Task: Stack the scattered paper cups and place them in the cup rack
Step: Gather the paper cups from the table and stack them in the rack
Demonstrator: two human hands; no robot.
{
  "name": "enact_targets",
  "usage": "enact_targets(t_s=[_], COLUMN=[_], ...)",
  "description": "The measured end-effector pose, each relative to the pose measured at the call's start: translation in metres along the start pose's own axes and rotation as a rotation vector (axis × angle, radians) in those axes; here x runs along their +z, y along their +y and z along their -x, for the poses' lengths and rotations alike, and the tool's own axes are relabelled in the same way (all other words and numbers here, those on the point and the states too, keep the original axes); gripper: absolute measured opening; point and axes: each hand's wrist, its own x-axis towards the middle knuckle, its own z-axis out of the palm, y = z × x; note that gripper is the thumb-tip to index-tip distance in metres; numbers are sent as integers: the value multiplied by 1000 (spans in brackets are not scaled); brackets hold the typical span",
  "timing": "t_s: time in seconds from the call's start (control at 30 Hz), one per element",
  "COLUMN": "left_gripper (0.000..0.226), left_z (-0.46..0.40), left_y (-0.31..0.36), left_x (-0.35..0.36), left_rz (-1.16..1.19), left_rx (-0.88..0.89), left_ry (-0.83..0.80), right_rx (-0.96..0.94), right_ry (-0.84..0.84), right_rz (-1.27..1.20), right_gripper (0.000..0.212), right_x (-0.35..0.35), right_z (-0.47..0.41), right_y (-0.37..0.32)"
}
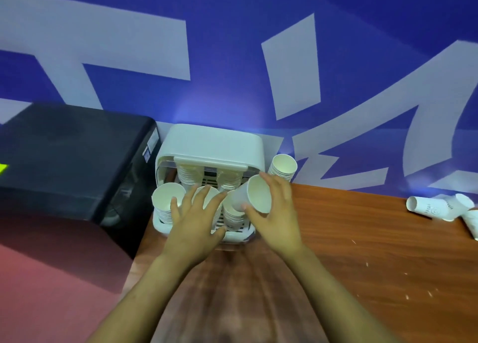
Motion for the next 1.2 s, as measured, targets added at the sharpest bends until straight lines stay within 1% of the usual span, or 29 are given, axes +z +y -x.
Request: enact_targets(t_s=[0.07, 0.17, 0.23, 0.33, 0.37, 0.43, 0.63, 0.77, 0.87, 1.03, 1.2], left_gripper=[66, 64, 63, 64, 65, 66, 67, 65, 59, 51, 48], left_z=[4, 7, 8, 9, 9, 8, 12, 16, 16, 22, 34], left_y=[-4, -7, -8, -7, -6, -4, 19, 51, 86, 158, 218], left_x=[-3, -7, -7, -7, -7, -8, -6, 0, 9, 32, 67], left_rz=[13, 23, 9, 3, 2, 2, 10, 9, 50, 72, 57], left_rx=[-16, -37, -40, -62, -69, -78, -79, -67, -7, 71, 70], left_ry=[5, -1, -8, -31, -34, -27, -26, -45, -40, -106, -197], right_rx=[-47, 13, 66, 172, 188, 179, 139, 176, 240, 313, 373], right_ry=[12, -48, -157, -413, -453, -461, -392, -435, -489, -538, -550], right_rz=[31, 113, 233, 358, 349, 284, 134, 107, 106, 131, 95], right_gripper=[68, 68, 76, 95, 99, 100, 88, 77, 68, 49, 44], right_x=[13, 30, 40, 47, 47, 44, 4, -48, -96, -171, -222], right_z=[-6, -3, 4, 12, 13, 12, 24, 39, 50, 72, 100], right_y=[-2, 10, 25, 45, 49, 51, 46, 48, 55, 85, 129])
